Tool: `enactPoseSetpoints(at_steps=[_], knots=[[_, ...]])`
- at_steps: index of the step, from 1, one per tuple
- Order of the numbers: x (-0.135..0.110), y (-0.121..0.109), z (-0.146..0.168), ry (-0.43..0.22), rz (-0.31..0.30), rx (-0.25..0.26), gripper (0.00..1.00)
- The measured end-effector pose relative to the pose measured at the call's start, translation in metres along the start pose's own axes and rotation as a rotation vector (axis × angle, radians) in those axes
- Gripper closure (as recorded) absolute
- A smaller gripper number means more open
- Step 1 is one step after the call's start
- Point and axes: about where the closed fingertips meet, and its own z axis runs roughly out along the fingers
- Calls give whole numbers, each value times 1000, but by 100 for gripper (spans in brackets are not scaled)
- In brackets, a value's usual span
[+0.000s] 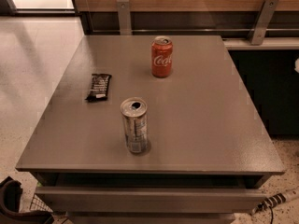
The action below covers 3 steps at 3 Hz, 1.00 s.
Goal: Pick redbull can
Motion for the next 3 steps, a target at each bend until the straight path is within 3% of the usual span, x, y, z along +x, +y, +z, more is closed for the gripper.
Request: enactPoseSetpoints(at_steps=[1, 2, 3], knots=[[0, 0, 0, 0, 0, 0, 0], [-3, 3, 10, -41, 11, -24, 0], [1, 30, 55, -185, 60, -111, 0]])
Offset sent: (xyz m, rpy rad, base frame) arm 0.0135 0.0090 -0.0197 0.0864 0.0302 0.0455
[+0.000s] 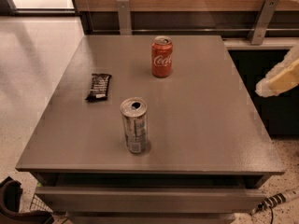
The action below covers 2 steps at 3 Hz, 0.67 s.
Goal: Pick redbull can
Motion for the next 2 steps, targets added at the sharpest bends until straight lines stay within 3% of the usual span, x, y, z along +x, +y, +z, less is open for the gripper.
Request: enactPoseSetpoints(at_steps=[1, 2], knots=[[7, 25, 34, -101, 23, -67, 0], [7, 25, 35, -101, 23, -67, 0]])
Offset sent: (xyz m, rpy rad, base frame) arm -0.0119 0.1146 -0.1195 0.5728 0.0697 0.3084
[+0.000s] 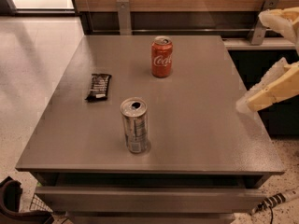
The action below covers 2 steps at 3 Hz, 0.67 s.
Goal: Pick redbull can
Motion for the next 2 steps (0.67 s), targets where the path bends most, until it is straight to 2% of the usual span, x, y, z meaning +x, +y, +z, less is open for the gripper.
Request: enactPoseSetpoints(at_steps=[1, 2], knots=[[-2, 13, 21, -80, 23, -39, 0], [-8, 21, 27, -121, 28, -60, 0]])
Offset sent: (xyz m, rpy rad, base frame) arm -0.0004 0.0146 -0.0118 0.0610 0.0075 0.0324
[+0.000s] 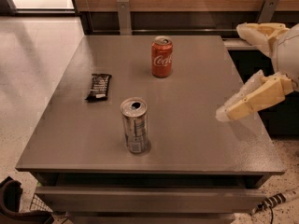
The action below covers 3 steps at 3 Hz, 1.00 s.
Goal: Pick redbull can
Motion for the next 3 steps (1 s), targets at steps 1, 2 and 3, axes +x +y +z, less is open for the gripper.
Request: enactPoseSetpoints(at_steps=[1, 2, 3], knots=[[0, 0, 0, 0, 0, 0, 0], [13, 5, 17, -37, 28, -37, 0], [24, 12, 32, -82, 51, -61, 0]])
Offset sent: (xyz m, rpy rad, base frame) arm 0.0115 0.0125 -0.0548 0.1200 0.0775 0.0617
